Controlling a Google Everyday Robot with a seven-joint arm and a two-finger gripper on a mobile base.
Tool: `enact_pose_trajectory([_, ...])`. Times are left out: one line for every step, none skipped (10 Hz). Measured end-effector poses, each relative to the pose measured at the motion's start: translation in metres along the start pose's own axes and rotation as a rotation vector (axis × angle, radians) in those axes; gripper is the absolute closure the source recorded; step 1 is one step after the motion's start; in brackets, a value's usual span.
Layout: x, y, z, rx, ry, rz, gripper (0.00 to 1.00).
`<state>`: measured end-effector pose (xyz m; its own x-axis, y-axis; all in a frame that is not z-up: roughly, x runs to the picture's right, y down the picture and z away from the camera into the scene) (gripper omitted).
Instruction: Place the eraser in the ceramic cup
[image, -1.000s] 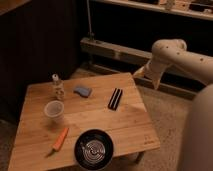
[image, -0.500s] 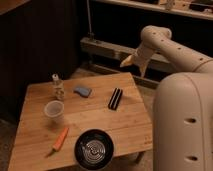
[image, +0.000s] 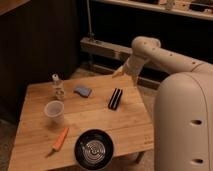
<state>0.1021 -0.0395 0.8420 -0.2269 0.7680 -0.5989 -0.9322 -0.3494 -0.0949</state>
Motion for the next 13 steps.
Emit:
enact_pose_trajectory([0.004,0.005,0.011,0.010,0.016,-0.014,0.20])
enact_pose_trajectory([0.005,0.006,0.018,0.016,0.023,-0.019,0.20])
enact_pose_trajectory([0.004,0.012,0.027,0.027,0.031,-0.024,0.20])
enact_pose_trajectory([0.004,0.020,0.038,0.042,0.040,-0.032,0.20])
enact_pose_trajectory([0.005,0.019,0.045,0.059,0.045,-0.033,0.20])
enact_pose_trajectory([0.006,0.017,0.054,0.075,0.053,-0.031,0.20])
enact_pose_trajectory([0.008,0.014,0.066,0.099,0.061,-0.026,0.20])
enact_pose_trajectory([0.009,0.009,0.073,0.115,0.061,-0.018,0.20])
enact_pose_trajectory([0.008,0.003,0.079,0.126,0.061,-0.004,0.20])
enact_pose_trajectory([0.007,-0.001,0.083,0.132,0.060,0.008,0.20])
enact_pose_trajectory([0.003,-0.007,0.088,0.138,0.058,0.026,0.20])
enact_pose_trajectory([0.000,-0.010,0.091,0.139,0.057,0.037,0.20])
enact_pose_trajectory([-0.004,-0.013,0.096,0.140,0.058,0.050,0.20])
